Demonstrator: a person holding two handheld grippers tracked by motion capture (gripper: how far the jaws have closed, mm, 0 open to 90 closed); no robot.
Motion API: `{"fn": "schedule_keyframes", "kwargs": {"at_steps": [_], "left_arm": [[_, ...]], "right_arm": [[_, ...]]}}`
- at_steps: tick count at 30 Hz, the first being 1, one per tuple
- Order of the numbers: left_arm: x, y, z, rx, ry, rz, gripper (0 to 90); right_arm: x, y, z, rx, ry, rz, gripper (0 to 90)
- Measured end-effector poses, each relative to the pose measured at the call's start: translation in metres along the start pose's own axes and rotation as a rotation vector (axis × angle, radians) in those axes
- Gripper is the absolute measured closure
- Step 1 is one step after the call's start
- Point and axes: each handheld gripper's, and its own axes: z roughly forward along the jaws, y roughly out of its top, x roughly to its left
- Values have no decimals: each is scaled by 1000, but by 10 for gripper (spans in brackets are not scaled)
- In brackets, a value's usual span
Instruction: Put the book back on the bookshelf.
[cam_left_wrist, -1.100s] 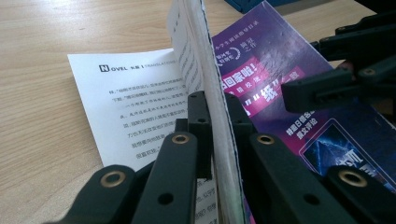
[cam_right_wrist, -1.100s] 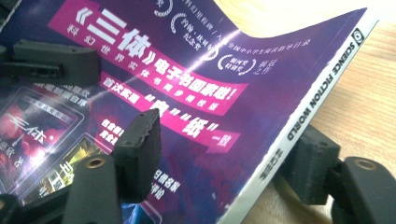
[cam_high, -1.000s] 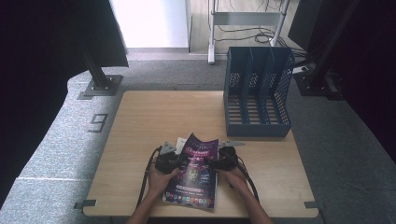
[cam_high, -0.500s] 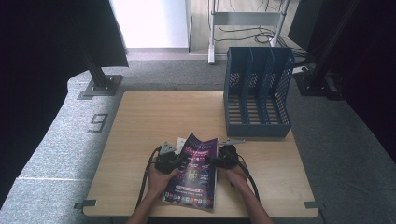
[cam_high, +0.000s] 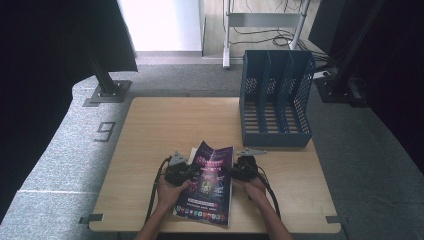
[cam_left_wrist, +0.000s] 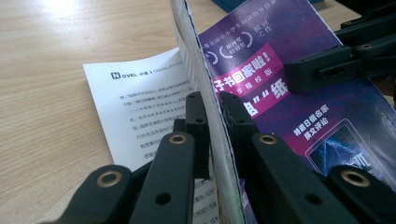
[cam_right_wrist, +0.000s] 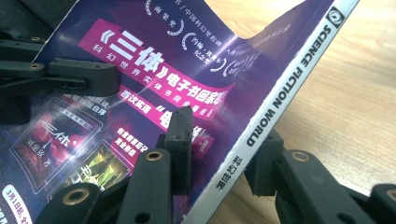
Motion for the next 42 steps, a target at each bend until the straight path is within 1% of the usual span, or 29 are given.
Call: {"fn": "schedule_keyframes", "kwargs": {"at_steps": [4,9,12,16,18,22,26,32,35,42], "left_arm": [[0,1,-2,-13,2,2,830],[-4,3,-4,-24,21,30,830],[-5,4,-6,-35,17,29,830],[-4,5,-9,-49,-1,12,830],[-4,6,-10,-54,-3,18,829],[-6,6,-11,-58,6,32,830],[-6,6,-10,-61,2,26,830],[-6,6,-11,-63,-3,24,830],[-6,6,-12,-73,-4,31,830],[-6,8,-14,-91,-15,26,830]], "right_arm": [[3,2,-6,-28,2,-18,668],[8,3,-12,-50,-7,-42,668],[9,4,-15,-64,-7,-52,670],[11,5,-21,-88,0,-66,673],[13,6,-22,-101,2,-71,674],[13,6,-24,-103,7,-74,676],[12,6,-25,-101,17,-71,677],[11,6,-25,-104,19,-75,679],[12,6,-27,-116,20,-80,680],[14,8,-31,-137,21,-94,684]]}}
